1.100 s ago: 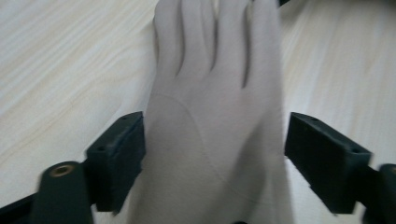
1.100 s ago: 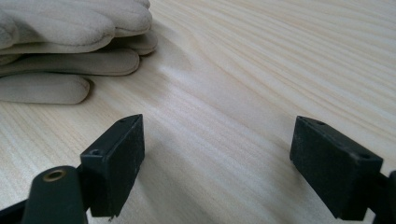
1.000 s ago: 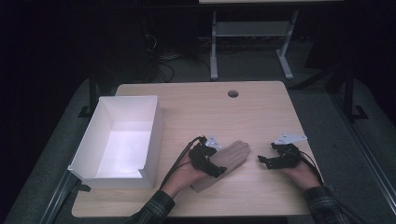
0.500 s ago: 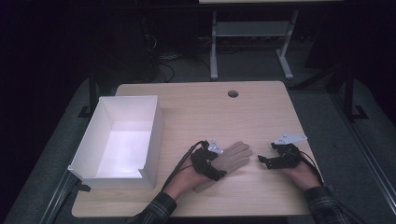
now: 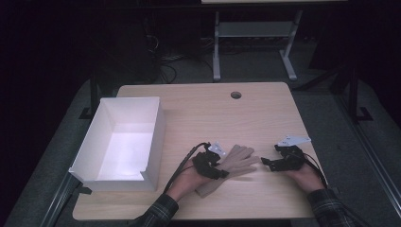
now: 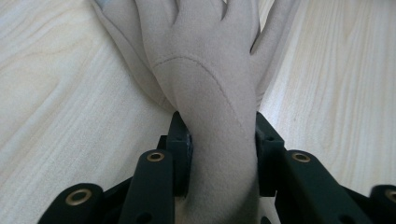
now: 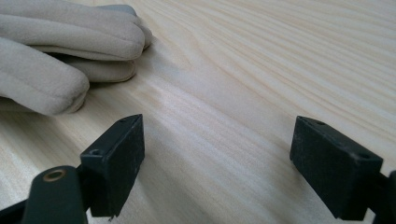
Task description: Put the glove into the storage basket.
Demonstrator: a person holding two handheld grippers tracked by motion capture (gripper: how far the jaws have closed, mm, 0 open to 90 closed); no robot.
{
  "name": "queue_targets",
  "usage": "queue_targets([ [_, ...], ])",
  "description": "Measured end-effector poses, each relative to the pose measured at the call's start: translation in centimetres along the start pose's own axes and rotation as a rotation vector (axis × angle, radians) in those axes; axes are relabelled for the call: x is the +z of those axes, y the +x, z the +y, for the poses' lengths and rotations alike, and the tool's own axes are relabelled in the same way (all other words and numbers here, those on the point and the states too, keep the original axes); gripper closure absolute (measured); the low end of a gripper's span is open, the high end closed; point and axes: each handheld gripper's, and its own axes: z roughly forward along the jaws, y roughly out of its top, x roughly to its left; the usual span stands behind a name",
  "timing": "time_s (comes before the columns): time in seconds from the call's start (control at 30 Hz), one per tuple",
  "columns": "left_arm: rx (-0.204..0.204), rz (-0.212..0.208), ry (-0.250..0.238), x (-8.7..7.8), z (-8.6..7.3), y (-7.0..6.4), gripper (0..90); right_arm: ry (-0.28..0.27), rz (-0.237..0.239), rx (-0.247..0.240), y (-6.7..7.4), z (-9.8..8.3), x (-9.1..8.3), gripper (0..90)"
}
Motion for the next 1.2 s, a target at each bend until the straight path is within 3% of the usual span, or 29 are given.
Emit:
queue_targets([
  [0.03,-0.019,-0.004,-0.010,0.0,0.0,0.0,67.2,-0.001,0.000,0.000,0.0,0.0,0.0,17.4],
  [0.23,-0.024,-0.001,-0.008,-0.8,0.6,-0.1,67.9,-0.002,0.001,-0.002,0.0,0.0,0.0,17.1],
  [0.43,-0.070,-0.003,-0.060,-2.6,1.5,0.0,67.8,-0.001,0.001,-0.003,0.0,0.0,0.0,17.0],
  [1.2,-0.127,0.084,-0.158,-13.3,4.7,0.7,67.8,-0.004,0.004,0.002,0.1,0.0,0.1,16.3],
])
